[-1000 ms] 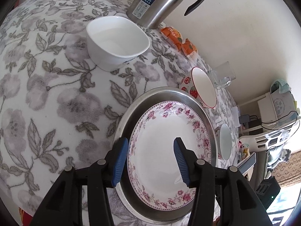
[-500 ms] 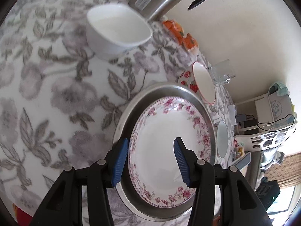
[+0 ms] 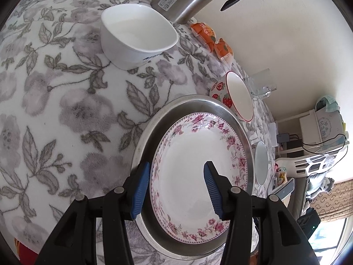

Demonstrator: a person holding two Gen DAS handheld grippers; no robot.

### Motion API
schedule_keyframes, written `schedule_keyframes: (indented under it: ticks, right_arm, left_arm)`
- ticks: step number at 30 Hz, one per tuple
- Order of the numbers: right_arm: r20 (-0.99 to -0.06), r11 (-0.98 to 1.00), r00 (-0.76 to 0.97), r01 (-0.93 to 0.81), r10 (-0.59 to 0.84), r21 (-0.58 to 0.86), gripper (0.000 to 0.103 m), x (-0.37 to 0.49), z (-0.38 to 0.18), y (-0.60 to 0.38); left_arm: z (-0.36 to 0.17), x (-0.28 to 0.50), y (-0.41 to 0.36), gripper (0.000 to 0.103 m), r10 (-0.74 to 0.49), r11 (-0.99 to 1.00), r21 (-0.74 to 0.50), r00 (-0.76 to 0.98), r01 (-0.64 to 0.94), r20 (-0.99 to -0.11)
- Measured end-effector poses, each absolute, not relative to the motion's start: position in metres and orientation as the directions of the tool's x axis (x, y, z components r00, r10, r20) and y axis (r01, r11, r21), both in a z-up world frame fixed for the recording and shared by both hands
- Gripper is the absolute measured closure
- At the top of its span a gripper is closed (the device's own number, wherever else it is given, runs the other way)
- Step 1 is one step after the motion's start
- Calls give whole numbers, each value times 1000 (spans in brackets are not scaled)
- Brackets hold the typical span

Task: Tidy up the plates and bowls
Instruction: 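Raise both open grippers up and away from the basin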

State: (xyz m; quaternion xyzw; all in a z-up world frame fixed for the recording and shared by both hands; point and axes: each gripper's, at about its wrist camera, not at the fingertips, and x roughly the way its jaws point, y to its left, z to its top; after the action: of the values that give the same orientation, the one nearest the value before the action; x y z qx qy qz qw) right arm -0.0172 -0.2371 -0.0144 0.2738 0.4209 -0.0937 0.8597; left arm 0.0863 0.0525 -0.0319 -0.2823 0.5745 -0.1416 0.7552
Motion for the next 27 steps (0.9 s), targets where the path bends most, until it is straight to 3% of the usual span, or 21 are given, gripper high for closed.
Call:
schedule_keyframes:
  ticks: [3, 17, 27]
  right_arm:
    - [-774, 850, 630, 369, 70, 377, 95, -15, -11, -230]
    - [-794, 897, 607, 329, 38, 295, 94, -13, -12, -216]
    - [-789, 877, 612, 344, 62, 336, 93, -11, -15, -220]
  left_arm:
    - [-32, 86, 53, 51, -537, 802, -587, 299, -108, -789]
    - [-28, 85, 47, 51, -530, 813, -576, 299, -85, -793]
    - [-31, 84, 45, 51, -548, 802, -589, 273, -95, -790]
